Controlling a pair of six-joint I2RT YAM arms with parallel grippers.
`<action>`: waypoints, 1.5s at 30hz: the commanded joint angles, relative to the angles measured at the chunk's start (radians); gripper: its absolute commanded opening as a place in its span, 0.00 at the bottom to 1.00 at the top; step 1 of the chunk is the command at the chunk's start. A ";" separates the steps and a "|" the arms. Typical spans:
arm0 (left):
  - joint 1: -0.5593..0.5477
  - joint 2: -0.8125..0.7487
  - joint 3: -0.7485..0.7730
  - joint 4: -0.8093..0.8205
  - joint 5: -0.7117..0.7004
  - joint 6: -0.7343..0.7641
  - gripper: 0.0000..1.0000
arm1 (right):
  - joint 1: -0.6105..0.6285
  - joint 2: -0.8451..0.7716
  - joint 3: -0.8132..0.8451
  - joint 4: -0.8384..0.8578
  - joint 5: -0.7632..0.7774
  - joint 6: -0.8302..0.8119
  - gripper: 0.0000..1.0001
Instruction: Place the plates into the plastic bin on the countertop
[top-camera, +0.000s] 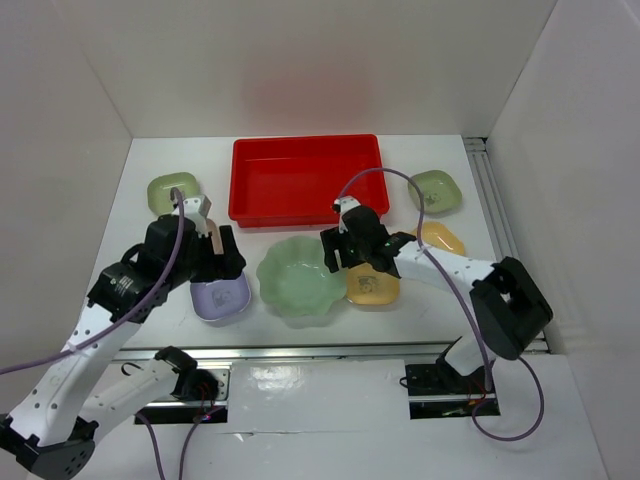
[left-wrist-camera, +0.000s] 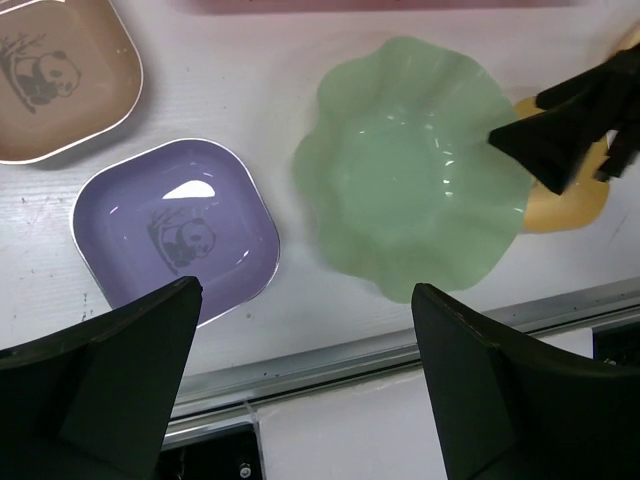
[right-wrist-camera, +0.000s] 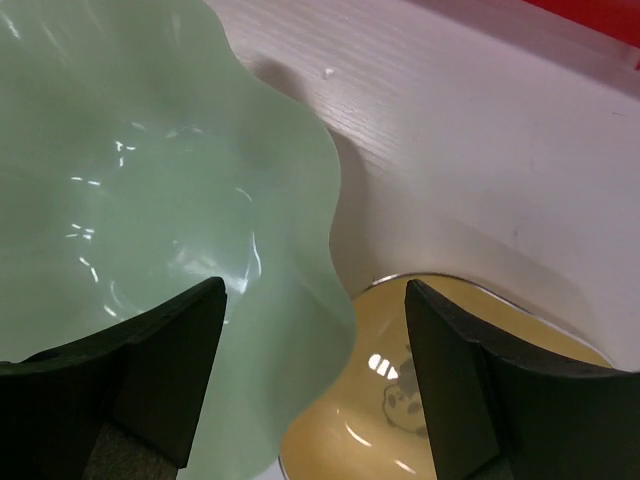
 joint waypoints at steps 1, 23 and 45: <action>0.002 -0.033 -0.004 0.050 0.030 0.038 1.00 | 0.008 0.060 -0.003 0.138 -0.038 -0.049 0.79; 0.002 -0.075 -0.013 0.080 0.119 0.092 1.00 | -0.057 0.153 -0.052 0.250 -0.148 -0.146 0.22; 0.002 -0.047 -0.013 0.089 0.121 0.092 1.00 | 0.008 -0.004 -0.018 0.056 -0.331 -0.224 0.00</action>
